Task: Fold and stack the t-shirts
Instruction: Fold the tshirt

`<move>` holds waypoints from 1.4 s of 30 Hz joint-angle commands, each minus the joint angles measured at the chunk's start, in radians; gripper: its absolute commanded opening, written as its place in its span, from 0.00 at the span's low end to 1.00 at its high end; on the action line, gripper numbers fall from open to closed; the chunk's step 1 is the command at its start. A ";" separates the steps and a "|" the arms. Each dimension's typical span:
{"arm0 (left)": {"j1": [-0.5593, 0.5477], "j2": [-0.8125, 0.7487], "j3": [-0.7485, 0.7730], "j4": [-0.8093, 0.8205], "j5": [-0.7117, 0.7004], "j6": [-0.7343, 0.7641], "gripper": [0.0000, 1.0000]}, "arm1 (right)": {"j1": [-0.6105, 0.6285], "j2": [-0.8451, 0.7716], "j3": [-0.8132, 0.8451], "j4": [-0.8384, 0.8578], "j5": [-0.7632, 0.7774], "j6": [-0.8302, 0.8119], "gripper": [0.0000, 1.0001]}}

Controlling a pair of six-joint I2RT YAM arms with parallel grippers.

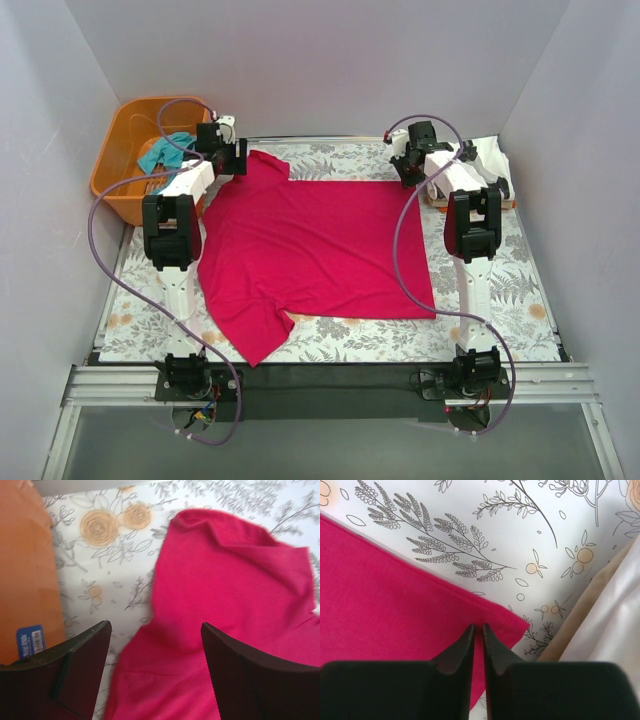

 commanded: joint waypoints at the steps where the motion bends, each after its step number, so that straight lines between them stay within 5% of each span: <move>1: 0.016 -0.005 0.027 -0.071 -0.049 0.037 0.66 | -0.008 0.045 -0.054 -0.055 0.020 0.007 0.12; 4: 0.016 0.024 0.043 -0.100 -0.064 0.050 0.64 | -0.006 0.040 -0.052 -0.060 0.016 0.005 0.01; 12: 0.015 0.076 0.073 -0.156 -0.046 0.054 0.59 | -0.008 0.011 -0.043 -0.066 0.016 -0.013 0.01; 19: 0.015 0.093 0.097 -0.180 -0.027 0.036 0.27 | 0.001 -0.024 -0.046 -0.069 0.005 -0.031 0.01; 23: 0.015 0.083 0.134 -0.177 -0.032 0.039 0.00 | 0.003 -0.038 -0.024 -0.067 0.013 -0.038 0.01; 42: 0.015 -0.072 0.077 -0.130 -0.026 0.112 0.00 | 0.003 -0.165 -0.044 -0.067 0.036 -0.100 0.01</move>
